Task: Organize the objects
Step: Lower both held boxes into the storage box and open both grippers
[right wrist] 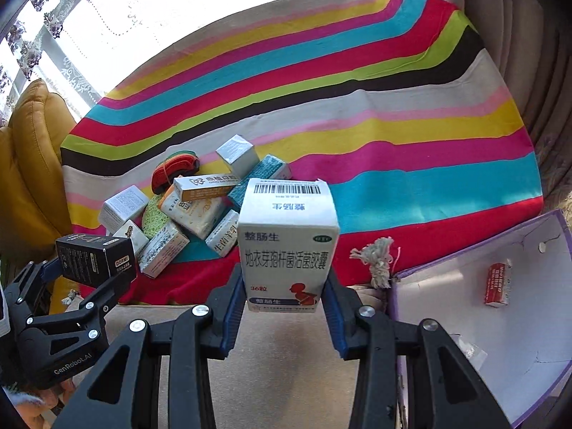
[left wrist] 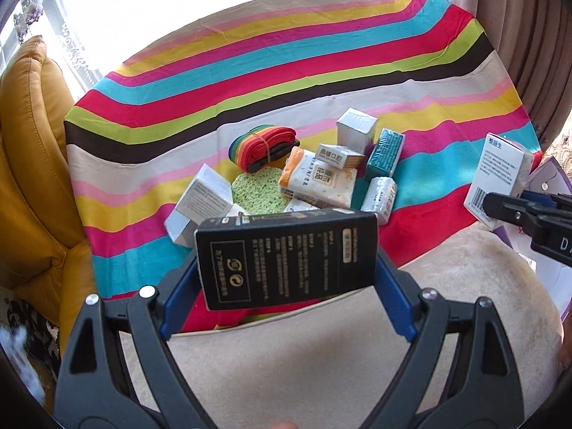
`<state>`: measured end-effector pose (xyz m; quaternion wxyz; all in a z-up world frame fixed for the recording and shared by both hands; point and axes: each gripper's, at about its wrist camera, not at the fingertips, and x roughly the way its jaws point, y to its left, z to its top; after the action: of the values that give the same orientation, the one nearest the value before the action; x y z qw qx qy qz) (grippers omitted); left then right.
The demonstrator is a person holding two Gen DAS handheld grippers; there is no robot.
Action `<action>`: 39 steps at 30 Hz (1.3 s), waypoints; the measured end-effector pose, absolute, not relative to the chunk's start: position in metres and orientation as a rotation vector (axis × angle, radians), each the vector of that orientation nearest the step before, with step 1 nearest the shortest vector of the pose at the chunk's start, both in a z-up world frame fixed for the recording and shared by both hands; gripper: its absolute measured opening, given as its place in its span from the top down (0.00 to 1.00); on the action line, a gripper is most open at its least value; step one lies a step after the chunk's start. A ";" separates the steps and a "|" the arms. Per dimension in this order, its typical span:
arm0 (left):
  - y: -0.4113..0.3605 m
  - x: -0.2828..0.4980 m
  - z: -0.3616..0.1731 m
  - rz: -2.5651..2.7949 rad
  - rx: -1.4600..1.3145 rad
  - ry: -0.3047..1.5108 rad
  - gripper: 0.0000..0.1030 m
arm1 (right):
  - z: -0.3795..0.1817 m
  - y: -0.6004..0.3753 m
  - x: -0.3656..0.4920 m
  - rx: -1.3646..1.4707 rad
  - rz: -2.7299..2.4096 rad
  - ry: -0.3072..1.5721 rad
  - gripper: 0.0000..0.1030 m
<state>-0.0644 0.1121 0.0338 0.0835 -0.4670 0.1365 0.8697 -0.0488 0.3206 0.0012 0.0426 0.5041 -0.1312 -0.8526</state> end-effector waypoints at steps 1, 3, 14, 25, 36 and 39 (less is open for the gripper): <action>0.119 -0.064 0.035 2.579 -1.384 0.409 0.12 | 0.001 0.328 -0.045 1.542 -2.628 -0.391 0.59; 0.135 -0.064 0.037 2.528 -1.359 0.401 0.12 | 0.002 0.342 -0.038 1.551 -2.680 -0.350 0.59; 0.260 -0.042 0.036 2.124 -1.252 0.364 0.12 | -0.007 0.451 0.018 1.729 -2.944 -0.261 0.59; 0.288 -0.047 0.027 1.834 -1.326 0.046 0.06 | 0.005 0.503 0.056 1.684 -3.147 -0.407 0.17; 0.157 -0.061 0.046 2.265 -1.278 0.148 0.06 | 0.022 0.413 0.016 1.477 -3.061 -0.039 0.06; 0.099 -0.069 0.042 2.364 -1.312 0.071 0.07 | 0.021 0.379 0.001 1.456 -2.948 -0.048 0.06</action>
<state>-0.0694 0.0988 0.0415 0.2167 -0.4735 0.0257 0.8533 0.0012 0.3790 0.0208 -0.0732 0.4416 -0.0147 -0.8941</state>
